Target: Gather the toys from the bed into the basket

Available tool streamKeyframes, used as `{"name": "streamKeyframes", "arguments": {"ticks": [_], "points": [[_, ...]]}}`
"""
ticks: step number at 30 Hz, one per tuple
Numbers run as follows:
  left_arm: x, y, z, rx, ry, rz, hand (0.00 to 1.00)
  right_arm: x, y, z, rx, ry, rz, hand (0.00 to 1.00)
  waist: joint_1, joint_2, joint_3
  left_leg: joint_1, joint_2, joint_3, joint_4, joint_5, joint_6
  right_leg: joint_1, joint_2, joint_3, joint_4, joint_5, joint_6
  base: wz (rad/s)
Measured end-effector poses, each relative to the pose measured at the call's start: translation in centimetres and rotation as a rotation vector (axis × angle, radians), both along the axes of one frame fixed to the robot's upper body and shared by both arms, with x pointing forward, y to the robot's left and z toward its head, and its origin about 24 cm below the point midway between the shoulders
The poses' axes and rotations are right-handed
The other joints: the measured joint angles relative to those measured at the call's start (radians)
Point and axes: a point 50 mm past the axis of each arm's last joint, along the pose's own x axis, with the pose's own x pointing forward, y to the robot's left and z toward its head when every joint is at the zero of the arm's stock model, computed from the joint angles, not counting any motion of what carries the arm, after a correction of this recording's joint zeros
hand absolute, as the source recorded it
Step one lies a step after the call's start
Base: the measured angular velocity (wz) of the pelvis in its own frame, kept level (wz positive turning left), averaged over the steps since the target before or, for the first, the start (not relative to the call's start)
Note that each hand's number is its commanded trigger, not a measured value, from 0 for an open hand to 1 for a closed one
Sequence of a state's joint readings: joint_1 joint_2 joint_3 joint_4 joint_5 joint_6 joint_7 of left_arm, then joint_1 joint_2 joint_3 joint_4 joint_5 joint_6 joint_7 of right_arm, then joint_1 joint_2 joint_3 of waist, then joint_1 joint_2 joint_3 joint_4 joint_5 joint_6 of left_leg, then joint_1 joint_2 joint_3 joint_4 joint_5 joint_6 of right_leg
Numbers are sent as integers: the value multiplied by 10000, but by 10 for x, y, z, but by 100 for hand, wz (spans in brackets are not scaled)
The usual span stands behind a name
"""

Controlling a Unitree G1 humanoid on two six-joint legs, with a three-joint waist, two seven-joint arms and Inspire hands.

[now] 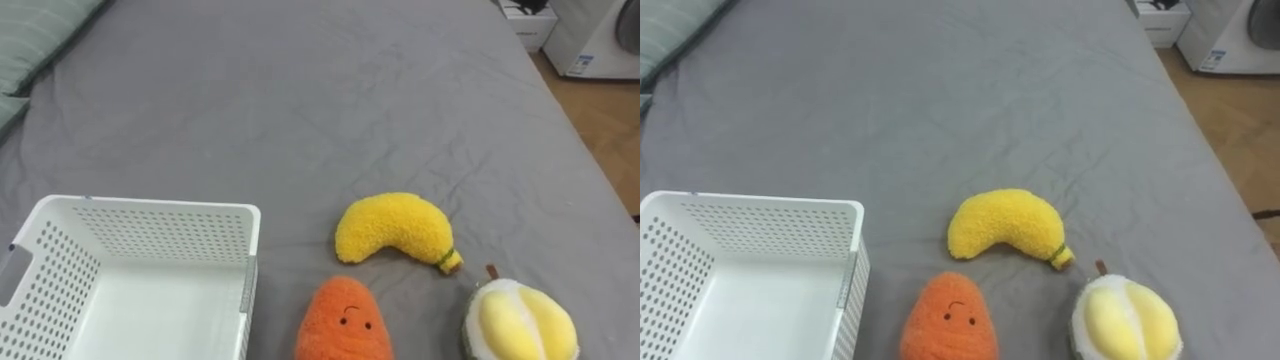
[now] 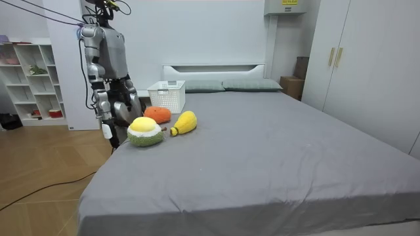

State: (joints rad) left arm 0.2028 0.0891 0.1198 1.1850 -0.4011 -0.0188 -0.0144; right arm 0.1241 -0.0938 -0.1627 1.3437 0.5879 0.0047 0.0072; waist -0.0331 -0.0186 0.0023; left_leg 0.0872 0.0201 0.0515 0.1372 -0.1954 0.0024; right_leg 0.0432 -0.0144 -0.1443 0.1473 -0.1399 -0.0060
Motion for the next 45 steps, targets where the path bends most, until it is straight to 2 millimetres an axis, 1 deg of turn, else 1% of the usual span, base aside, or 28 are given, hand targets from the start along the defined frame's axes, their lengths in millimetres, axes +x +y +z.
{"name": "streamKeyframes", "arguments": {"ticks": [2,3,5,9,13,16,18,22,27,31,32,36,40,42,45], "points": [[-5,3,0,-130,64,395,0,-14,-5,1,-148,239,-1194,0,-167,-3,11,131,3,17,-37,-1,0,77,1,38,35,-65,-2,-2],[-7,4,0,-143,79,525,0,-18,-6,1,-190,280,-1568,0,-194,-30,-5,146,4,26,-36,-2,-1,74,0,48,48,-88,-3,-3],[-11,7,1,-162,79,847,0,-30,-10,3,-392,493,-2673,0,-304,-87,-2,149,16,25,-38,-4,-3,63,5,48,51,-105,-10,0],[-15,11,2,-133,217,869,0,-44,-15,5,-671,924,-3664,0,-508,-187,-28,186,18,55,-39,-5,-5,72,6,67,70,-99,-18,-1],[-18,14,2,-79,367,878,0,-45,-19,6,-822,1162,-4344,0,-708,-280,-24,227,17,60,-57,-6,-5,91,6,77,82,-97,-18,0],[-20,14,2,-71,428,892,0,-42,-24,7,-1053,1188,-4901,0,-726,-291,-19,282,15,65,-86,-8,-1,90,8,79,68,-96,-18,0],[-20,15,2,-68,434,891,0,-39,-30,8,-1306,1173,-5277,0,-731,-286,-18,281,16,64,-90,-10,0,86,10,71,67,-96,-18,0],[-18,15,2,-77,436,874,0,-31,-35,10,-1603,1243,-5446,0,-730,-285,-18,256,14,47,-96,-11,-2,97,11,66,92,-96,-18,0],[-19,15,2,-74,459,863,0,-7,-47,14,-2399,806,-5476,0,-728,-290,-13,281,9,51,-91,-17,0,74,13,58,117,-99,-14,0],[-19,16,2,-43,452,828,0,6,-53,17,-2859,562,-5395,0,-726,-283,-11,278,8,53,-81,-18,0,78,9,57,122,-101,-11,0],[-19,16,3,-19,439,821,0,13,-55,19,-2988,353,-5406,0,-715,-281,-12,278,9,53,-78,-18,1,80,8,60,123,-101,-11,0],[-18,16,3,30,385,742,0,23,-62,23,-3466,-111,-5447,0,-701,-255,-7,272,11,56,-77,-18,0,70,11,60,70,-100,-12,0],[-15,16,3,159,356,365,0,31,-65,27,-3915,-393,-5082,0,-567,-219,-4,260,30,184,-88,-22,-7,73,30,104,117,-92,-20,-7],[-13,15,3,211,328,249,0,38,-68,30,-4067,-653,-5044,0,-465,-185,29,265,30,269,-85,-21,-6,38,25,148,215,-94,-15,-7],[-12,14,3,247,236,172,0,55,-72,37,-4519,-1301,-4868,0,-409,-173,36,254,29,285,-79,-20,-6,10,23,217,242,-95,-14,0]]}}
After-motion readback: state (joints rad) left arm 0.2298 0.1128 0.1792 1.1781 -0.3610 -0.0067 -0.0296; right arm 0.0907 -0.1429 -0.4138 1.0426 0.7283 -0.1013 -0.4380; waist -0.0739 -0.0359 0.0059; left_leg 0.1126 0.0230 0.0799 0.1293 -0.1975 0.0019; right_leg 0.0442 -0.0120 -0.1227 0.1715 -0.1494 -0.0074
